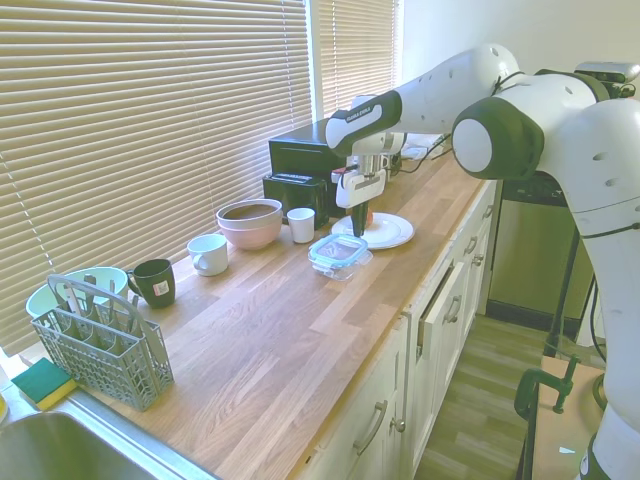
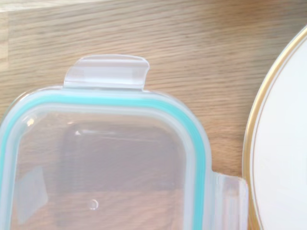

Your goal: Cover the lid of the food container

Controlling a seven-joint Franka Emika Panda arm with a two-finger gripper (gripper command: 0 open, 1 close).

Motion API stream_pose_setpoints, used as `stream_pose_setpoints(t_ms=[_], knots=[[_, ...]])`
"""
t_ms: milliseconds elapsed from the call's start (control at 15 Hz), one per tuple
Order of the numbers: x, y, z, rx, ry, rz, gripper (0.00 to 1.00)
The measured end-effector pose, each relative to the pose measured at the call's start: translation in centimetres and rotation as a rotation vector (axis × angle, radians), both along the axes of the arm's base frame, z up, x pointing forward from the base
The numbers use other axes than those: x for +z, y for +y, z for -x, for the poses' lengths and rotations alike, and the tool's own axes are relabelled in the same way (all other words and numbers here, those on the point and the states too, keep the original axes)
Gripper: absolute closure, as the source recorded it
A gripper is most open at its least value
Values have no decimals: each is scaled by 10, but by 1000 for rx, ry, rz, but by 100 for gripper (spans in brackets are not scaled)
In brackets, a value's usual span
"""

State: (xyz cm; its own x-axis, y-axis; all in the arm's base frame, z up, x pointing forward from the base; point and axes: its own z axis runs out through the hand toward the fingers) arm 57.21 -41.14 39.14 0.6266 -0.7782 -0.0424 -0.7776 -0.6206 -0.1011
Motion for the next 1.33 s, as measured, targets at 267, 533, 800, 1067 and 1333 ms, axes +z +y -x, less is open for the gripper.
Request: stream_pose_setpoints(t_ms=[267, 533, 800, 1067, 1333], knots=[[0, -1, 1, -2, 0, 0, 0], [15, -1, 2, -11, -23, 11, 0], [49, 4, 5, -29, -66, 30, 0], [85, 40, 4, -7, -94, 45, 0], [111, 107, 4, 47, -78, 100, 0]])
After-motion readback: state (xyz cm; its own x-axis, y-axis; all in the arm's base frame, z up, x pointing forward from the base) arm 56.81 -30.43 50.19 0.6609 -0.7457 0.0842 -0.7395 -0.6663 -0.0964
